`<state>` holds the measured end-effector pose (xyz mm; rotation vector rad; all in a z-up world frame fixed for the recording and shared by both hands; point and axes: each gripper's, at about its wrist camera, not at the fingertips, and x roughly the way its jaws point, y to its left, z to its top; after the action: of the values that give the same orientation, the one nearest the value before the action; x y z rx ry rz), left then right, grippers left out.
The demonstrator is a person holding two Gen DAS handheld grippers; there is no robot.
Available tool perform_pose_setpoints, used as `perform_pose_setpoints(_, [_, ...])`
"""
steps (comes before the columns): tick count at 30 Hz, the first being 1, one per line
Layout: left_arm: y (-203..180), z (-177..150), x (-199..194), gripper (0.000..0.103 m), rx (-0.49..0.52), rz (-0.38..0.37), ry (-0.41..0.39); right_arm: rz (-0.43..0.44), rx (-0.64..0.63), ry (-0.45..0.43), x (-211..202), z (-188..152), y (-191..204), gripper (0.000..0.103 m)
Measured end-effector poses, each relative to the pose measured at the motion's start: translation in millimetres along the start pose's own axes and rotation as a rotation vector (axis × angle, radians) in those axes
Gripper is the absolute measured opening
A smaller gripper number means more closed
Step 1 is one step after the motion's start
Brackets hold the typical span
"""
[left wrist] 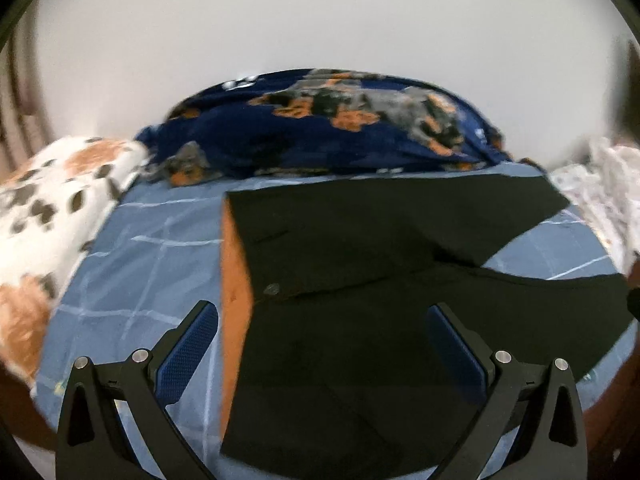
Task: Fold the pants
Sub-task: 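Move both grippers over the black pants toward the waistband, then grasp the pants leg with the right gripper and lift it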
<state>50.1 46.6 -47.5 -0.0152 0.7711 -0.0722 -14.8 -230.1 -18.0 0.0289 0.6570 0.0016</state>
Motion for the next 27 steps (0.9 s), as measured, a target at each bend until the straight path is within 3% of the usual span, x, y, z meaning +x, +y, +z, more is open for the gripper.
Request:
perform_pose_setpoints(3, [16.6,4.5,18.0,0.103,0.025,0.0,0.002,-0.003,-0.004,0.017,11.3,4.8,2.2,0.103])
perform_pose_setpoints(6, [40.4,13.8,49.1,0.102,0.037,-0.088,0.078,0.002,-0.006,0.047,26.4,5.5,4.0,0.103])
perform_pose_setpoints(9, [73.5,26.4,79.2,0.102,-0.027,-0.145,0.135,0.006,-0.006,0.084,43.4,4.6,5.2,0.103])
perform_pose_setpoints(12, [104.5,41.2,106.3,0.101,-0.056,-0.152,0.136,-0.001,-0.006,0.116,59.0,4.4,5.1,0.103])
perform_pose_setpoints(14, [124.0,53.4,127.5,0.098,-0.06,-0.15,0.134,-0.001,0.0,0.131,68.0,4.4,5.0,0.103])
perform_pose_setpoints(16, [139.3,63.6,149.2,0.08,-0.073,-0.179,0.156,-0.003,0.004,0.152,77.6,3.3,4.8,0.103])
perform_pose_setpoints(17, [148.9,69.7,167.0,0.077,-0.08,-0.195,0.185,-0.004,0.004,0.161,81.9,2.9,5.1,0.103])
perform_pose_setpoints(22, [170.1,88.0,228.8,0.072,-0.073,-0.229,0.273,-0.012,-0.012,0.202,99.3,-0.6,9.8,0.103])
perform_pose_setpoints(27, [168.3,98.0,257.8,0.072,-0.044,-0.274,0.3,-0.023,-0.019,0.233,111.6,-3.9,11.2,0.103])
